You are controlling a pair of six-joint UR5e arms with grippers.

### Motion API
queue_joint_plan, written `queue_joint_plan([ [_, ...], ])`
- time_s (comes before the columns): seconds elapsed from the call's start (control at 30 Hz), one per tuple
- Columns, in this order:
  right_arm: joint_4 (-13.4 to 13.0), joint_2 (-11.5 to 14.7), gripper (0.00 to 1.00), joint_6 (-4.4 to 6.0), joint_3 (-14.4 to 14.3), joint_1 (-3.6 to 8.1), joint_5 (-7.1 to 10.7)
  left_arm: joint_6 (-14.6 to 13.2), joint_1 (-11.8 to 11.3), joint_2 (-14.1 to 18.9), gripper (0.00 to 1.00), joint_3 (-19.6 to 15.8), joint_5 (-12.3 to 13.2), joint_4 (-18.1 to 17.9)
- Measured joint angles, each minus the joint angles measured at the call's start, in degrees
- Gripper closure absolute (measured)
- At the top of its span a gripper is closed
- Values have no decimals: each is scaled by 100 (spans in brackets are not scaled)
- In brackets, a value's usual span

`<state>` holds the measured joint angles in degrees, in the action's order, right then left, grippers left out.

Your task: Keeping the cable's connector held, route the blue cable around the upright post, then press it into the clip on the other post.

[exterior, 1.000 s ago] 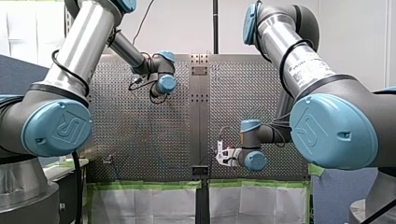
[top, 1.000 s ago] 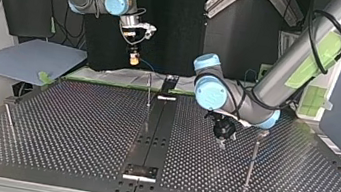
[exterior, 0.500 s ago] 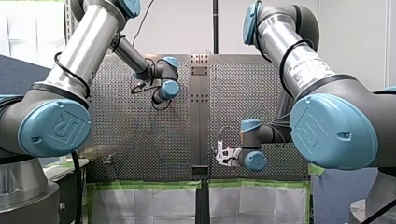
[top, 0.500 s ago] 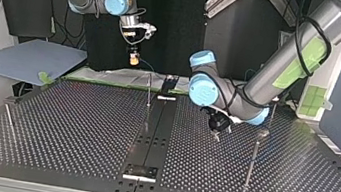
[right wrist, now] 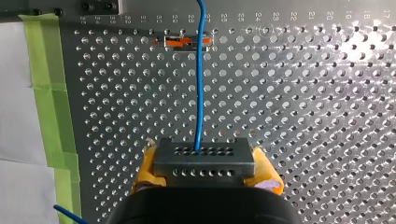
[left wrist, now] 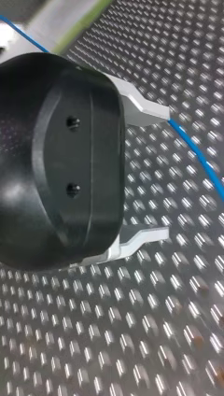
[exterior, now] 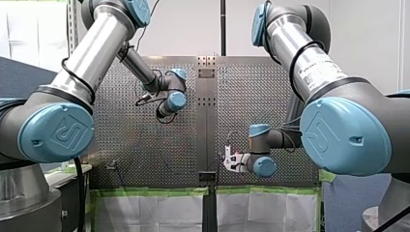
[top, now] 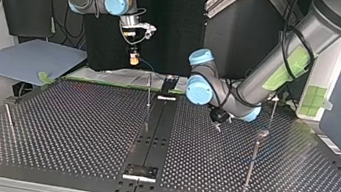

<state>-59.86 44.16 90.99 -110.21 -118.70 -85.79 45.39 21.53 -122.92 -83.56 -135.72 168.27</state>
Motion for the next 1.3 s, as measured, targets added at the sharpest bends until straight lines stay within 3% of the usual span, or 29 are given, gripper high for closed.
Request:
queue_joint_plan([
  [1.3,4,0,100,0,1,0,0,656,-137,-801,0,0,-72,328],
])
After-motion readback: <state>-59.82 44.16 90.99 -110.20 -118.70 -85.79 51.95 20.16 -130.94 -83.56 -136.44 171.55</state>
